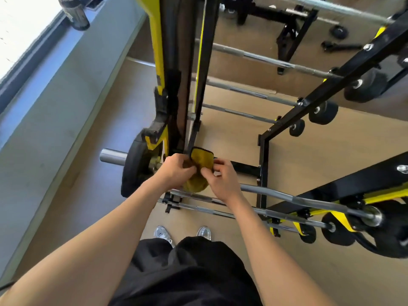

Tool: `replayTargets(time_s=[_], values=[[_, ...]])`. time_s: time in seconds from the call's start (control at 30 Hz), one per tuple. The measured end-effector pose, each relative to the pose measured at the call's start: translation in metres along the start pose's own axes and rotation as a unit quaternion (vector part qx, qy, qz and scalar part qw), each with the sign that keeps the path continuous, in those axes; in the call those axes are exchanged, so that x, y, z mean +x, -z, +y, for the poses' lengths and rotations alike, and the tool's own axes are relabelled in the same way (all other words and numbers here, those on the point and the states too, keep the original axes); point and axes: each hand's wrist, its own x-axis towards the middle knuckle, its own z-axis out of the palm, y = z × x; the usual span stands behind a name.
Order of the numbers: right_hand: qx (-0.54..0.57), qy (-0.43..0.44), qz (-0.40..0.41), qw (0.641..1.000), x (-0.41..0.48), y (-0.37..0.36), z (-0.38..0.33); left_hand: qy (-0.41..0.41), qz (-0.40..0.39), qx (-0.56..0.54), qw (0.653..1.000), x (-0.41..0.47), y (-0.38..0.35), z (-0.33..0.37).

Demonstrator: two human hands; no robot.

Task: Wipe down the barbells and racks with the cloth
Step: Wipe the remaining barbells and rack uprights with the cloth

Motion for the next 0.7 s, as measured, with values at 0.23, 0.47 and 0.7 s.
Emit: replayTargets(time_s=[0.23,0.47,0.7], values=[[0.109,0.005,-0.030,0.994,-0.011,0.044,0.015,0.000,-0.009,-0.069,0.998,0.005,-0.025,0.027],[0.139,0.002,-0.122,0.983,-0.010,0.075,0.022,0.057,0.024,-0.102,0.993,0.012,-0.047,0.039],[-0.104,0.017,-0.028,0.994,-0.006,0.088,0.050,0.085,0.027,0.100,0.991,0.022,-0.057,0.019]])
